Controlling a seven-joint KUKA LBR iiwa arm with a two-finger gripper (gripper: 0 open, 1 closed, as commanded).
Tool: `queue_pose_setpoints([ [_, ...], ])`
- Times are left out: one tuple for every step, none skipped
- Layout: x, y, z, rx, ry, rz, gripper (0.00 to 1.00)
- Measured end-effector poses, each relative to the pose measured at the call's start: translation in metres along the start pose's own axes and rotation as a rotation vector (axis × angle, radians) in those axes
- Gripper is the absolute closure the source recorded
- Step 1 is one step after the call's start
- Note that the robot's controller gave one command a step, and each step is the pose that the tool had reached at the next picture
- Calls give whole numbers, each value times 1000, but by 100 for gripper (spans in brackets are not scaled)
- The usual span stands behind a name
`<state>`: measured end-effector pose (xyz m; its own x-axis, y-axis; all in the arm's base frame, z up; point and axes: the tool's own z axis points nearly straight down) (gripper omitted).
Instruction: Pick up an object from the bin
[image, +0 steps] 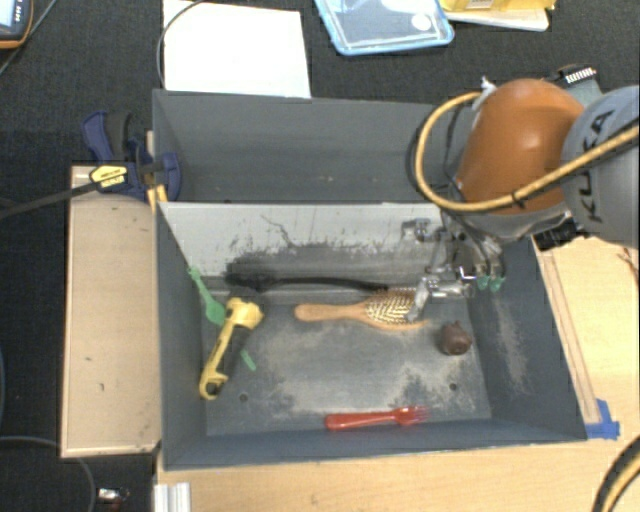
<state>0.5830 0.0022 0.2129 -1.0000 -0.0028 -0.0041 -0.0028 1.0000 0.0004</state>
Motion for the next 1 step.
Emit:
queue_pose_setpoints([
  [0, 0, 0, 0, 0, 0, 0],
])
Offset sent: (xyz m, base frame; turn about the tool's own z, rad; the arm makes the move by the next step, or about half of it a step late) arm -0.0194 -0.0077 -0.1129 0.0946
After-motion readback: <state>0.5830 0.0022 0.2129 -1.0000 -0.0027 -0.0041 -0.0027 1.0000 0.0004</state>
